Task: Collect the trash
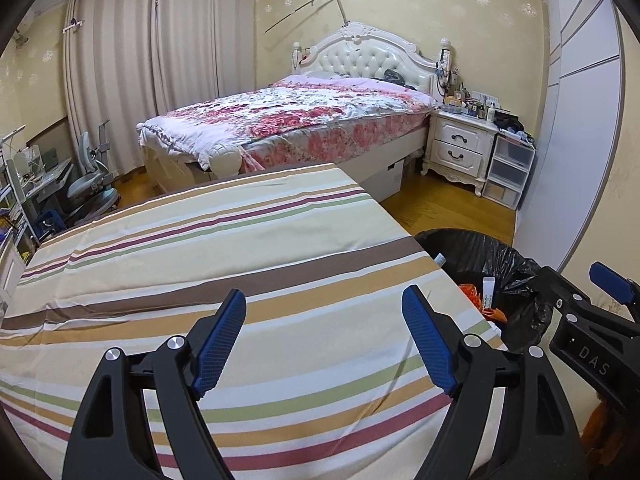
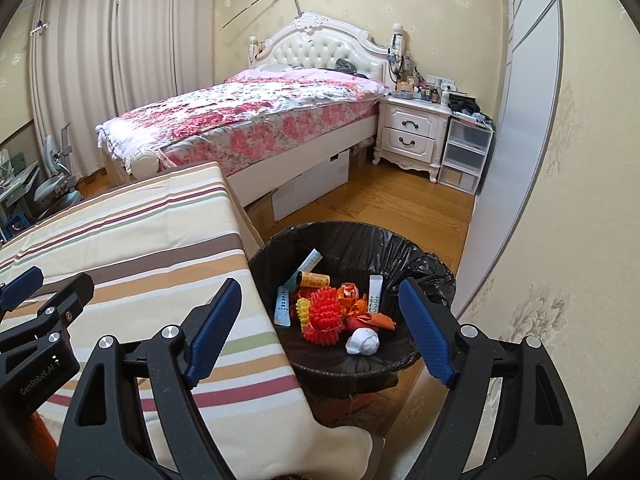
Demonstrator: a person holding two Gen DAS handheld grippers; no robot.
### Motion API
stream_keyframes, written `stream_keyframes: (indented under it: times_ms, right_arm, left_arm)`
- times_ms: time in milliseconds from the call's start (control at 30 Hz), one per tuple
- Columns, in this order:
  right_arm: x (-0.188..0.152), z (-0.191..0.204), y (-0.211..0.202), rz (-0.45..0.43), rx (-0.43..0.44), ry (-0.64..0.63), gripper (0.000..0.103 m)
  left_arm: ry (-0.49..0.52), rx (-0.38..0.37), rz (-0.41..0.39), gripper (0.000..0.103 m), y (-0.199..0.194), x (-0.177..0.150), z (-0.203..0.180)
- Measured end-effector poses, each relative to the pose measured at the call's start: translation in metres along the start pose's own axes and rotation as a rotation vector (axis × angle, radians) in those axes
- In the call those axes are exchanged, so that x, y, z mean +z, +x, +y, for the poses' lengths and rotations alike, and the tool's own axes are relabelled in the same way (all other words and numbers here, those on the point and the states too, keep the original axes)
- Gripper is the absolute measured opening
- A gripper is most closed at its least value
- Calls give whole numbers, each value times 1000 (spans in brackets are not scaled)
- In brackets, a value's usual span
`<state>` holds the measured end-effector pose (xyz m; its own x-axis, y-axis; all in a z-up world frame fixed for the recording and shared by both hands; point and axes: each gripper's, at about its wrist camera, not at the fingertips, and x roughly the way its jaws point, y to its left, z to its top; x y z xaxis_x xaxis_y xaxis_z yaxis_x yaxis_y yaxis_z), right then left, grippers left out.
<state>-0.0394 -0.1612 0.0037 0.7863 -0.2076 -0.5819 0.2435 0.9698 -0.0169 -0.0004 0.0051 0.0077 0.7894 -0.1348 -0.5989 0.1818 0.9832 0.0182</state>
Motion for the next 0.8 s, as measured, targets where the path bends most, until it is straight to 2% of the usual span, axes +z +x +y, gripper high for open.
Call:
stream_keyframes:
  times_ms: [300,800]
  right_arm:
    - [-4,4,-16,-32,3,-16,80]
    - [-5,3,-20,-43,2,-14,80]
  left_arm:
    - [-57,34,-13,78,-16,-7,15]
    - [-67,40,-17,78,-20,-11,19]
